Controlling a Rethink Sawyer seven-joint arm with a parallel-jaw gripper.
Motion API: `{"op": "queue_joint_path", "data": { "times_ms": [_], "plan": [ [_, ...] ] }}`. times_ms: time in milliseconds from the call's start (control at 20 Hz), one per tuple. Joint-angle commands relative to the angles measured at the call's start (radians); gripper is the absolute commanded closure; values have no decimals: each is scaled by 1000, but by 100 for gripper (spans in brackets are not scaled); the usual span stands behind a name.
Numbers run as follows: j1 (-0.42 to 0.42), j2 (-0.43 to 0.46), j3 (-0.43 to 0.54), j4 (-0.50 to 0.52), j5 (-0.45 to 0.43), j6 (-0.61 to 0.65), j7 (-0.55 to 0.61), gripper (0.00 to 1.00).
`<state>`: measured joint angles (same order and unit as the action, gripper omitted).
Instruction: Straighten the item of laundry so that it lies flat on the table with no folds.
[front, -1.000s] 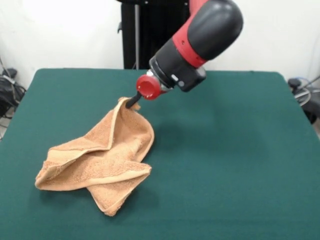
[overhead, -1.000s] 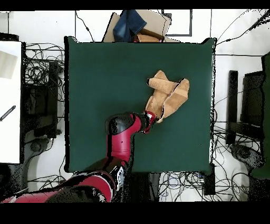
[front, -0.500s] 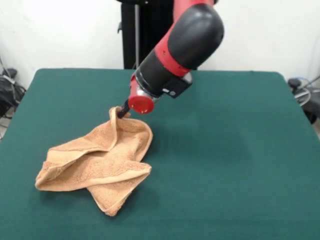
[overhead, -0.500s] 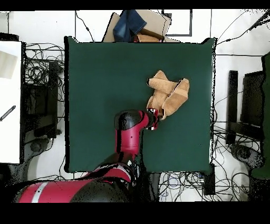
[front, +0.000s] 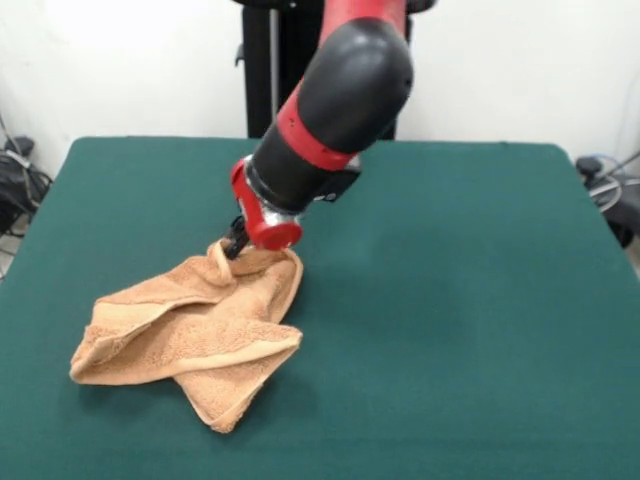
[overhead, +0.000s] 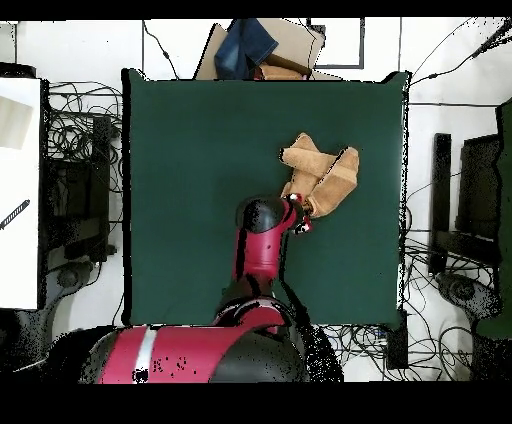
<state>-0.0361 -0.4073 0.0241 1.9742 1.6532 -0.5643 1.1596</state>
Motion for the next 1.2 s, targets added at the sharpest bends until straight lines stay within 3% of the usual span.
{"op": "queue_joint_path", "data": {
  "times_ms": [50, 550, 900, 1200],
  "plan": [
    [-89, 10, 174, -106, 12, 32, -172, 100],
    [-196, 20, 248, -157, 33, -30, -240, 100],
    [-326, -4, 386, -191, 133, -153, -482, 100],
    [-382, 5, 405, -230, 89, -195, -564, 100]
  ]
}}
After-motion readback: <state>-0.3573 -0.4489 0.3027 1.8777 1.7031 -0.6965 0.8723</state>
